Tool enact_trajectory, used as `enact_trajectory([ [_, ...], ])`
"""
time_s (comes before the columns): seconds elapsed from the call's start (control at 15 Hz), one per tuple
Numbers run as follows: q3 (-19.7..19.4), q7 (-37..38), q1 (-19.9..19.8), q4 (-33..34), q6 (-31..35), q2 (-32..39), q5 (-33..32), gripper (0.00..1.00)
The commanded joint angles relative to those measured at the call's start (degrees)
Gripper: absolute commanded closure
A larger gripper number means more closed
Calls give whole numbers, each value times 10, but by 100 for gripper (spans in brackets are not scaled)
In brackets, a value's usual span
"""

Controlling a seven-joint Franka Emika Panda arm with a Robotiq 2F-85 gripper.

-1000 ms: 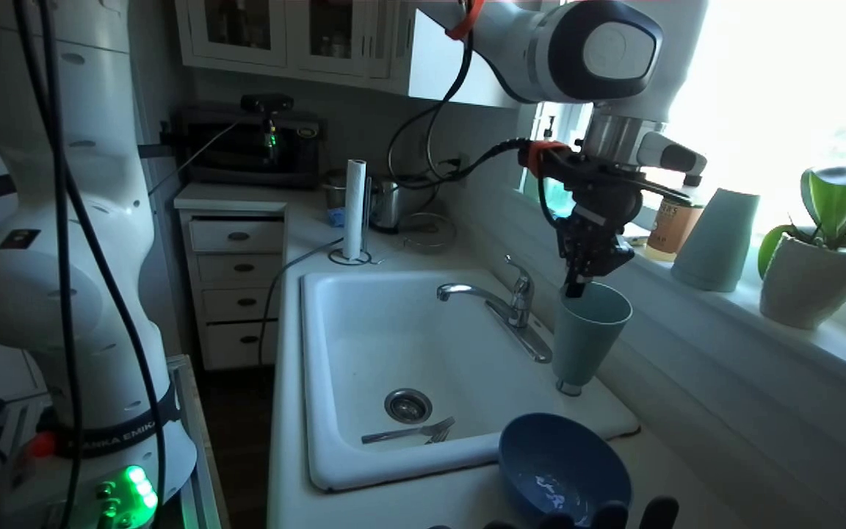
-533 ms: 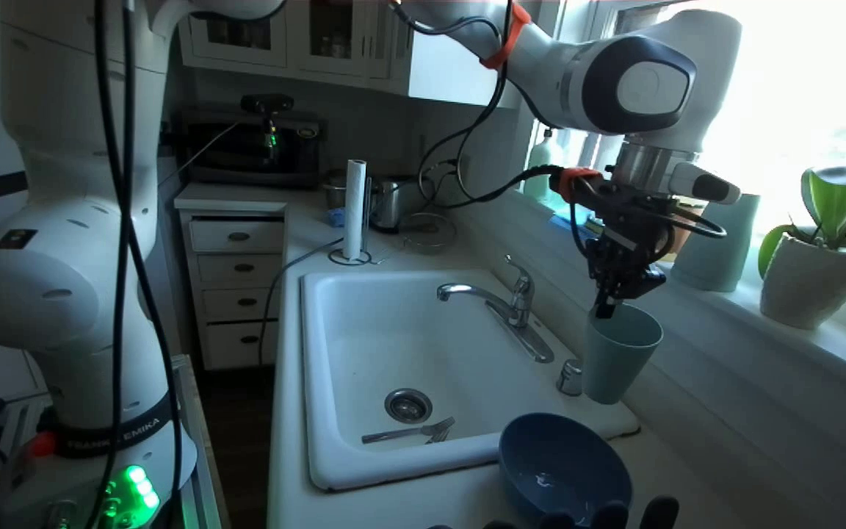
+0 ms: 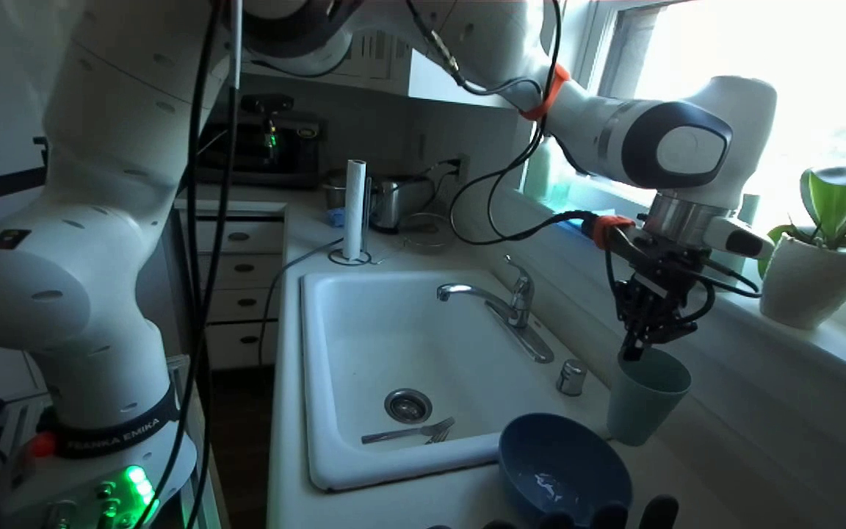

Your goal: Remove the cup from the bowl, then put the bowl on the cup

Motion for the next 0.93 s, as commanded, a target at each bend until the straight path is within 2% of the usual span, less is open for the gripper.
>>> enact_trajectory([
  [0.0, 1, 12, -12, 66, -58, 44, -5, 99],
  [0.47, -16, 51, -9, 106, -148, 65, -49, 99],
  [0.87, -8, 36, -28, 92, -128, 72, -28, 99],
])
